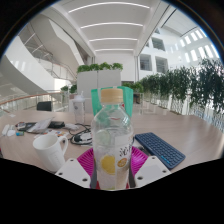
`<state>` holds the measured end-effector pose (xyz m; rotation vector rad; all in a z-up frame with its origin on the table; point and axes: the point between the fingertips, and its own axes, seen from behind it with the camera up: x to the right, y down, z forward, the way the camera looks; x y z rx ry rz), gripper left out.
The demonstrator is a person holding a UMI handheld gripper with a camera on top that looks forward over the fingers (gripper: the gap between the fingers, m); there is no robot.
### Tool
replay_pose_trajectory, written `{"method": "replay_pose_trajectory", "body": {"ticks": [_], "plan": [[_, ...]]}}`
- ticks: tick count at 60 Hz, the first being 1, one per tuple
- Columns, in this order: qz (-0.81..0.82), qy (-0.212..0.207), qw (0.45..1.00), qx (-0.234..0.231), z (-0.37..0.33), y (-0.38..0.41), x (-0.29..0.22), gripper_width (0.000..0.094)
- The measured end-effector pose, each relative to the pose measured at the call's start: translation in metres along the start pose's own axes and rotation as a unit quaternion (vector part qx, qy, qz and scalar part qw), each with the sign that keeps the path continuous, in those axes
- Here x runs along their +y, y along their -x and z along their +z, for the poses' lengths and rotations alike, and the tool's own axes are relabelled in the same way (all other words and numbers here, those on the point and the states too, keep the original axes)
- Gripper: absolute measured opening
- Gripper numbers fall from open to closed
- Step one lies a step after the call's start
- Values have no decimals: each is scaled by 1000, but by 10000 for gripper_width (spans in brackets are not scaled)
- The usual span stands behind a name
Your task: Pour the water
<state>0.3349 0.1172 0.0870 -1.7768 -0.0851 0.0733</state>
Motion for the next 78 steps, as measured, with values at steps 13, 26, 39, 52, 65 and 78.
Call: {"method": "replay_pose_trajectory", "body": {"ticks": [13, 26, 39, 52, 65, 78], "plan": [[-20, -32, 999, -9, -14, -18, -11, 466], [2, 7, 1000, -3, -11, -11, 5, 556], [47, 103, 994, 8, -100, -1, 13, 833], [23, 126, 991, 45, -246, 47, -21, 833], [15, 121, 990, 73, -358, 97, -67, 831], [17, 119, 990, 69, -419, 137, -88, 833]]}}
